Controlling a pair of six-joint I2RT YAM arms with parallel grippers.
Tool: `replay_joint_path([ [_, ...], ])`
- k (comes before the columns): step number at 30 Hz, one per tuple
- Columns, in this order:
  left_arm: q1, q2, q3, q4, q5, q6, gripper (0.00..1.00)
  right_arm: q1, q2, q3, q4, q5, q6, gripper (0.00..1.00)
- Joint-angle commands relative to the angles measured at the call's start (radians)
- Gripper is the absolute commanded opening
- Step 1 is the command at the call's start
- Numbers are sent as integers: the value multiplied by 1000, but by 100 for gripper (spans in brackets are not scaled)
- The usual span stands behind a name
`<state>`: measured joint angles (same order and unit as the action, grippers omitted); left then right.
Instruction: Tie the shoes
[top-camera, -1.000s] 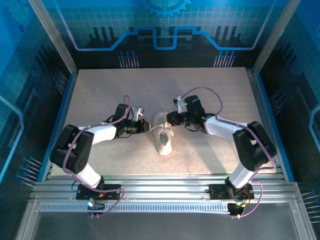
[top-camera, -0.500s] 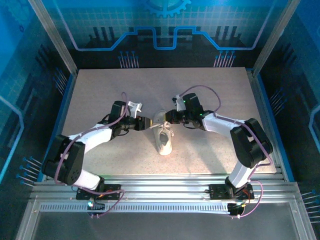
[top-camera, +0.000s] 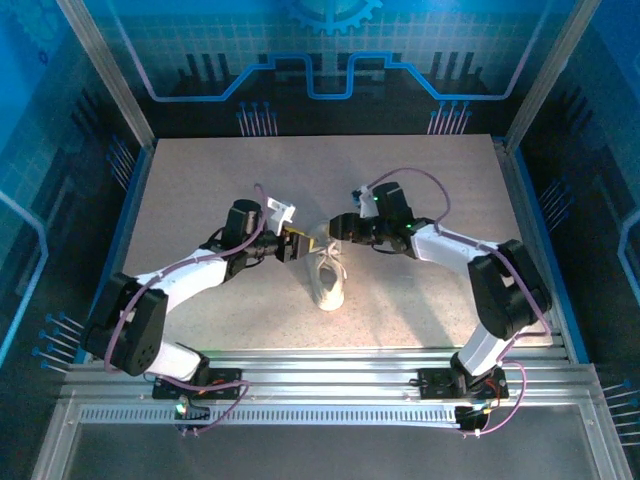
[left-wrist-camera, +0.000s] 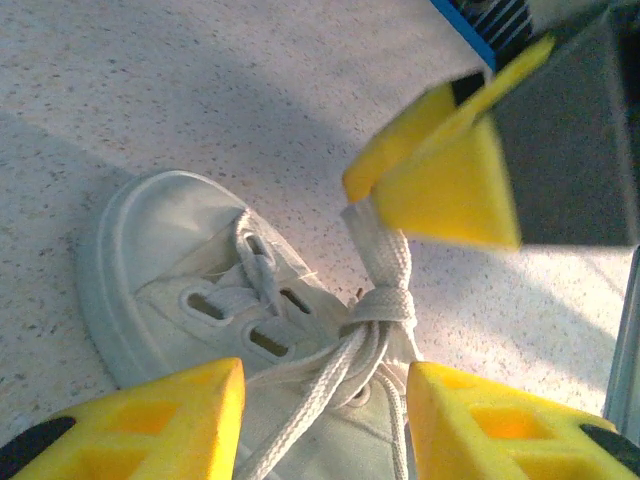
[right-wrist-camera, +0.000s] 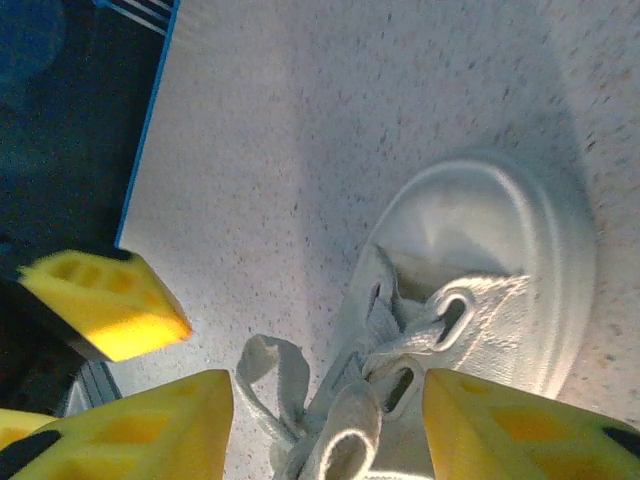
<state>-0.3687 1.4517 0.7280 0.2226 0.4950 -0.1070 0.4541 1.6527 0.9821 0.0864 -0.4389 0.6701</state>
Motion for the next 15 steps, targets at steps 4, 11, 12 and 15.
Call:
replay_joint_path([
  [4,-54,63,79,-8,37,92,48,-64,-60,-22,-16,-77,-10,54],
  [11,-89,146,145,-35,30,116,47,-61,40,9,6,-164,4,55],
  [12,-93,157,153,-38,35,118,46,-61,51,12,9,-169,6,55],
  [15,-102,184,173,-43,43,118,42,-58,78,22,15,-190,13,54],
])
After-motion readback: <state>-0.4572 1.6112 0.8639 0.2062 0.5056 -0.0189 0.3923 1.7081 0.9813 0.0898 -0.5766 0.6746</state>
